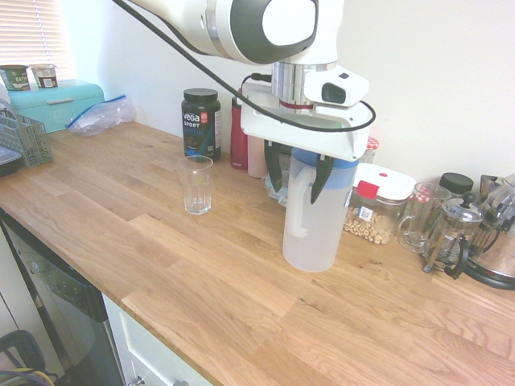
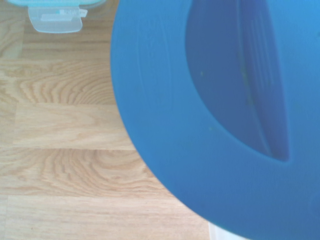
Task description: Pour me some water
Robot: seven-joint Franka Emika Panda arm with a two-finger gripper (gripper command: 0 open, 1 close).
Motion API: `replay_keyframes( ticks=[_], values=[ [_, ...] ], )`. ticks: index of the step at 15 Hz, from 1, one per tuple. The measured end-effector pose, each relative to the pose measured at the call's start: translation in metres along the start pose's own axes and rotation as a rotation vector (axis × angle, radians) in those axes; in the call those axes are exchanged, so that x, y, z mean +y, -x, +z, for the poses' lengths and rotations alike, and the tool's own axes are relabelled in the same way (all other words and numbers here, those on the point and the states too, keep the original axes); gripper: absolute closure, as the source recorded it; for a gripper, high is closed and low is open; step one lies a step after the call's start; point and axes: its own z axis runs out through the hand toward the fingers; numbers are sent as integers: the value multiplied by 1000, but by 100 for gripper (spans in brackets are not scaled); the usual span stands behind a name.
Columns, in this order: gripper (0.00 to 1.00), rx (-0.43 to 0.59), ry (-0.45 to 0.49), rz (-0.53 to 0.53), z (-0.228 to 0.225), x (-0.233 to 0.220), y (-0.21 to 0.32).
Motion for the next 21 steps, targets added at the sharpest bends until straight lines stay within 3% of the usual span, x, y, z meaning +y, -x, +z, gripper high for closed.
replay_keyframes(
  ticks=[15,21],
  values=[
    [100,-4,3,-14,1,-2,2],
    [100,59,-38,-56,-68,-4,13]
  ],
)
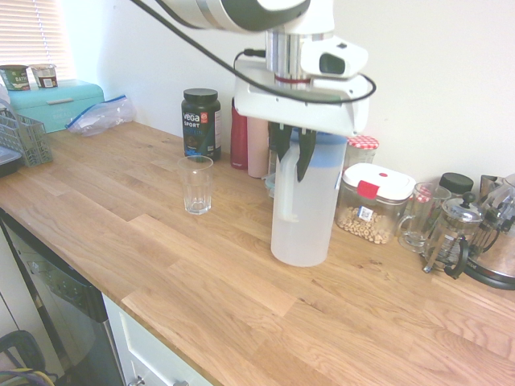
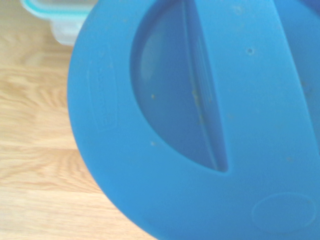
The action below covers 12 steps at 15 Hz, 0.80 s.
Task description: Pour me some water
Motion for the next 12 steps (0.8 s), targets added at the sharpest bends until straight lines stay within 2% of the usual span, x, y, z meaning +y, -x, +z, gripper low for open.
replay_keyframes(
  ticks=[4,9,12],
  values=[
    [100,11,-12,-79,-31,-31,17],
    [100,-31,8,-256,-50,-78,50],
    [100,-36,64,-385,-48,-102,71]
  ],
)
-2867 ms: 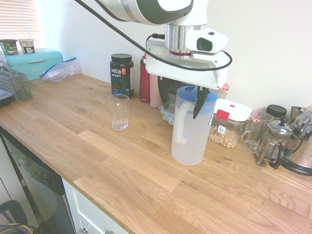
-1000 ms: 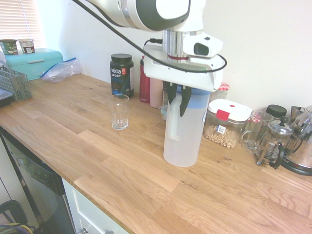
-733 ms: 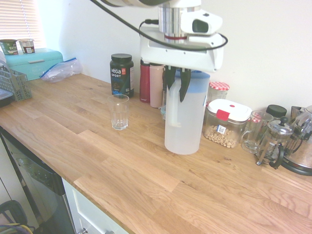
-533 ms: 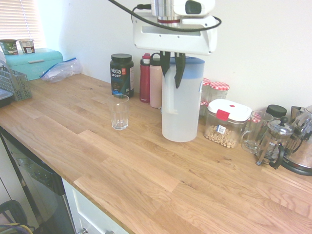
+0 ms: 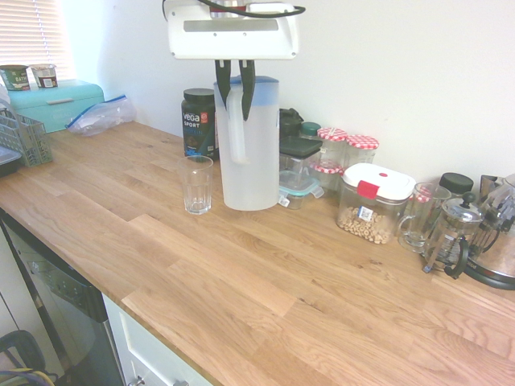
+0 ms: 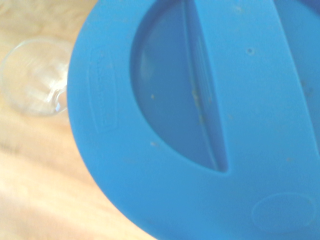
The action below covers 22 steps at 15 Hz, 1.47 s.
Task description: Pour me some water
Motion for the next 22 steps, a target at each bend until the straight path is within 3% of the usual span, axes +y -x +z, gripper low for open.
replay_keyframes(
  ticks=[5,11,17,22],
  values=[
    [100,-41,77,-161,-3,-45,5],
    [100,-79,243,-330,23,-99,-8],
    [100,-171,384,-508,47,-117,-2],
    [100,-210,454,-572,61,-122,1]
  ],
)
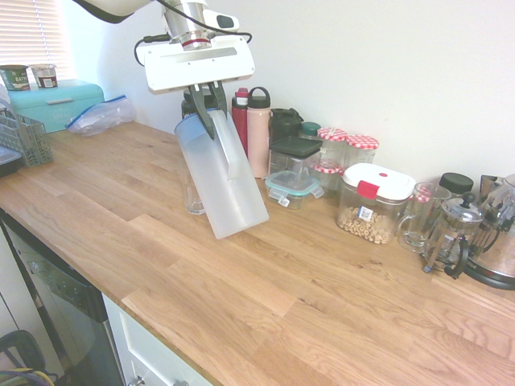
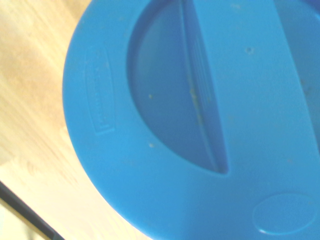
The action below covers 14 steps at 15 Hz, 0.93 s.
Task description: Pour me some water
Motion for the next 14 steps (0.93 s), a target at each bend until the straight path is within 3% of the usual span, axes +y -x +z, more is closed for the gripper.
replay_keyframes(
  ticks=[8,14],
  values=[
    [100,-24,126,-80,7,-36,-16],
    [100,-49,185,-90,6,-36,-12]
  ],
)
